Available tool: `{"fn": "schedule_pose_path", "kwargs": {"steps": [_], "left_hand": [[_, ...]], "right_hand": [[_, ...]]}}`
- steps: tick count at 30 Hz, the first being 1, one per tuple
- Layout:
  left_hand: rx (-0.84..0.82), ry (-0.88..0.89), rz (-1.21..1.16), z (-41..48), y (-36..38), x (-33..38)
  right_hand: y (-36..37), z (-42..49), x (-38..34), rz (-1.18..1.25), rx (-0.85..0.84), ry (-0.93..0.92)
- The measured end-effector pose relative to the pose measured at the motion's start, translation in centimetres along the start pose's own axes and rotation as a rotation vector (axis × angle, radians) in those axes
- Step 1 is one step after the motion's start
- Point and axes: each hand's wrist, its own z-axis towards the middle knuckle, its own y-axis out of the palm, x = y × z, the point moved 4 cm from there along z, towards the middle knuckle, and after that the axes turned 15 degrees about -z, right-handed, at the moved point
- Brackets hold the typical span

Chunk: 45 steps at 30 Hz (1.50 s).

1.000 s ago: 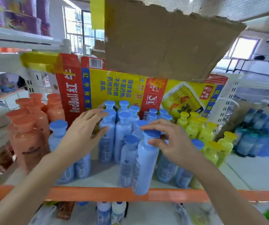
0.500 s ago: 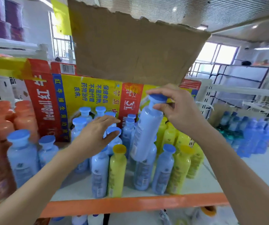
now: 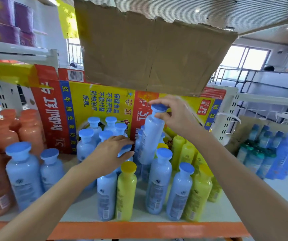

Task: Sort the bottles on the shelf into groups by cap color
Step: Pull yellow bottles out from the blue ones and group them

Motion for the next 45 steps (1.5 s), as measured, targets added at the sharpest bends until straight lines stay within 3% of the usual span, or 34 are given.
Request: {"fn": "schedule_pose_path", "kwargs": {"steps": [13, 20, 35, 41, 45], "left_hand": [[0.020, 0.009, -0.117, -0.6, 1.0, -1.6], [0.030, 0.001, -0.200, -1.4, 1.4, -2.1], [0.000, 0.045, -0.267, -1.8, 1.2, -1.9], [-0.016, -0.052, -0.428, -2.3, 0.6, -2.4], [0.081, -0.052, -0.496, -2.8, -0.7, -2.8]], "right_hand": [[8.5, -0.9, 2.6, -0.085, -0.627, 0.006], [11.2, 0.0, 3.1, -0.126, -0.774, -0.025], [11.6, 0.2, 3.3, -0.190, -0.714, -0.049], [10.4, -0.5, 3.0, -0.101, -0.686, -0.018], [8.3, -1.5, 2.3, -0.108, -0.491, 0.004]]}}
